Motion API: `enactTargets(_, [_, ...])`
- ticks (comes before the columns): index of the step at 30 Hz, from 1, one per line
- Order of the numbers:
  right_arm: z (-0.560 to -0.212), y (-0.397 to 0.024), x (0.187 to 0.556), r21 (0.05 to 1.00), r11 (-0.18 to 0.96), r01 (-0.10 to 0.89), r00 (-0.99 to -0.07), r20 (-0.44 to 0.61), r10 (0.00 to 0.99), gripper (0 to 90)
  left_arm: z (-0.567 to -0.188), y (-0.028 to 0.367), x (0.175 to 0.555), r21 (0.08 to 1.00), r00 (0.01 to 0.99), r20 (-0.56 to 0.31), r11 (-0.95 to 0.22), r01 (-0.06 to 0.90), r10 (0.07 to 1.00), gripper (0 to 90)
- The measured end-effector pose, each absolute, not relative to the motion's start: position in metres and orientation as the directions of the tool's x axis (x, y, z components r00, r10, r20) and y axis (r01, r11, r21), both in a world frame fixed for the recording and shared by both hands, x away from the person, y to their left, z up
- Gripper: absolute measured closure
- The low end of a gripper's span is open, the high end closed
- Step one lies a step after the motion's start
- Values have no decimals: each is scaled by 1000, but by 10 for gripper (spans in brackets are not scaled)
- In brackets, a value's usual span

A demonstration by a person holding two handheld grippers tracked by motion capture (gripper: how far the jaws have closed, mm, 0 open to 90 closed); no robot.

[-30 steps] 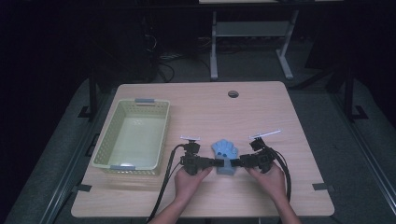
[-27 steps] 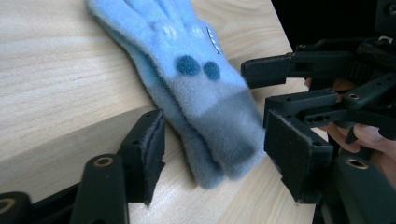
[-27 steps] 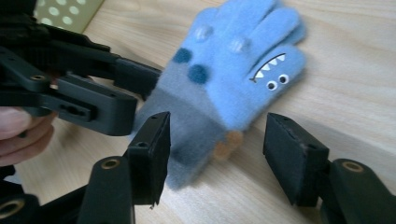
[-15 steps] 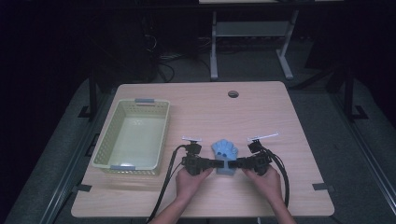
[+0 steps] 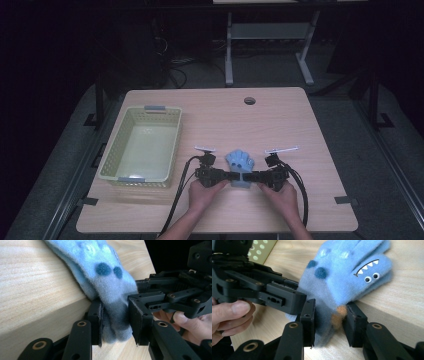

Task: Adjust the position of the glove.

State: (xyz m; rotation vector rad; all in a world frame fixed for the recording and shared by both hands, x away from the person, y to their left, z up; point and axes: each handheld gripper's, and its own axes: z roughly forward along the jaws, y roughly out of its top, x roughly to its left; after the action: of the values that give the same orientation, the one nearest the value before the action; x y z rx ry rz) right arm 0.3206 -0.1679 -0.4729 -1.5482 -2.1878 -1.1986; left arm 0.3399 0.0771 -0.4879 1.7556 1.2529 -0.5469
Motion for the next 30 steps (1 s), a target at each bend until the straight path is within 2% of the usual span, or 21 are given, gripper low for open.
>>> enactTargets(17, [-471, -166, 321, 515, 122, 848, -450, 579, 680, 719, -493, 80, 345, 392, 385, -791, -88, 916, 475, 701])
enactTargets(30, [-462, -168, 317, 535, 111, 837, -462, 585, 667, 729, -485, 82, 345, 412, 411, -802, -97, 906, 433, 704])
